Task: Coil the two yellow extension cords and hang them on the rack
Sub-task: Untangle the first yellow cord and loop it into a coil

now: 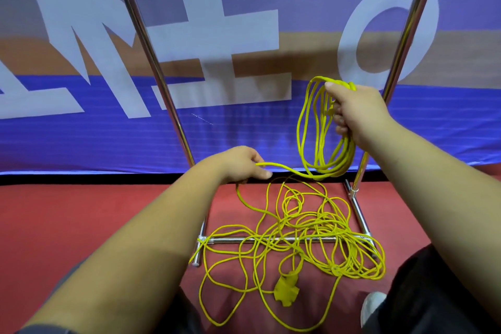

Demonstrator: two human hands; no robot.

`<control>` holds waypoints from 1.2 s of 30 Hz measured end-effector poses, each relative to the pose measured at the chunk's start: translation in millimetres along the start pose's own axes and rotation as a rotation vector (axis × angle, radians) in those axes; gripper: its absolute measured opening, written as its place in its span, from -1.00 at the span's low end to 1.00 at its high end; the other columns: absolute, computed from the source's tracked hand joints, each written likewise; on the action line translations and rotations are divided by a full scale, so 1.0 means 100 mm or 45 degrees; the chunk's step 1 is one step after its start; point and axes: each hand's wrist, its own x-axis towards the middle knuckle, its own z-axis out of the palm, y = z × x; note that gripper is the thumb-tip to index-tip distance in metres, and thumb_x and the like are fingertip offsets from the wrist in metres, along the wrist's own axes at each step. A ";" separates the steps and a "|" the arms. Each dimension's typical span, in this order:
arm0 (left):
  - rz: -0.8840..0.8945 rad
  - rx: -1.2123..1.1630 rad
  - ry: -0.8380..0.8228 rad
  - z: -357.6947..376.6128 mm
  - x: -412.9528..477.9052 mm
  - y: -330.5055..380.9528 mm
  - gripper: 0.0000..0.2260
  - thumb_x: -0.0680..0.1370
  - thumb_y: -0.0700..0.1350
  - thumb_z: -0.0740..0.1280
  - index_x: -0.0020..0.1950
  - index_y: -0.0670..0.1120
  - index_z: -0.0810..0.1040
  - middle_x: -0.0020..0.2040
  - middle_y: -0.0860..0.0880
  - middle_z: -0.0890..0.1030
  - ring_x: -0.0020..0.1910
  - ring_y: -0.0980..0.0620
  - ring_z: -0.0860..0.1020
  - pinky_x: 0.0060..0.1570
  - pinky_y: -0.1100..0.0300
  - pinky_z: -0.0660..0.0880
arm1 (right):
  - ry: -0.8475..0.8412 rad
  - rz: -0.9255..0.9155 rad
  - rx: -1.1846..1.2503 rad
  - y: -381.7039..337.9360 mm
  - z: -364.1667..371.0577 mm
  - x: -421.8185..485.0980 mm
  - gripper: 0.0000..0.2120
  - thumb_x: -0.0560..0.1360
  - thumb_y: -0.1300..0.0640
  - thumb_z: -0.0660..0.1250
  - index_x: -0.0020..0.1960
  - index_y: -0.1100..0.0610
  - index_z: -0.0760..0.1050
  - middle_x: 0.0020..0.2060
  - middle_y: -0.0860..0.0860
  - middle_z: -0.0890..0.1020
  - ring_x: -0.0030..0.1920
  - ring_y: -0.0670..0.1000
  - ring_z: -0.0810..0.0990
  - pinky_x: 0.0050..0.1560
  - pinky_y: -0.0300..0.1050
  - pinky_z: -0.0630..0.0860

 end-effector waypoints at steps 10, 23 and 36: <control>-0.345 -0.073 0.186 -0.04 0.04 -0.40 -0.50 0.55 0.32 0.35 -0.15 -0.13 0.64 -0.21 -0.05 0.72 -0.25 -0.04 0.63 -0.21 0.14 0.52 | 0.037 0.025 0.073 -0.09 -0.01 -0.04 -0.71 0.65 -0.03 0.39 -0.18 0.00 0.37 -0.51 -0.06 0.27 -0.54 -0.03 0.18 -0.50 -0.24 0.17; -0.228 -1.457 0.000 -0.37 -0.14 0.22 -0.77 0.57 -0.37 0.08 0.16 -0.35 0.44 -0.18 -0.16 0.46 -0.32 -0.01 0.51 -0.26 0.01 0.65 | -0.165 -0.057 -0.280 0.10 0.02 -0.03 -0.62 0.60 -0.02 0.47 -0.28 0.00 0.36 -0.47 0.00 0.27 -0.49 0.03 0.19 -0.46 -0.17 0.21; -0.226 -2.360 0.406 -0.55 -0.14 0.35 -0.65 0.67 -0.46 0.05 0.47 -0.41 0.26 0.36 -0.27 0.42 0.05 -0.22 0.68 0.15 -0.23 0.60 | -0.840 0.246 -0.394 0.79 0.51 -0.31 -0.81 0.70 0.00 0.36 0.23 0.09 0.55 -0.01 0.09 0.74 -0.09 0.11 0.69 0.08 0.14 0.63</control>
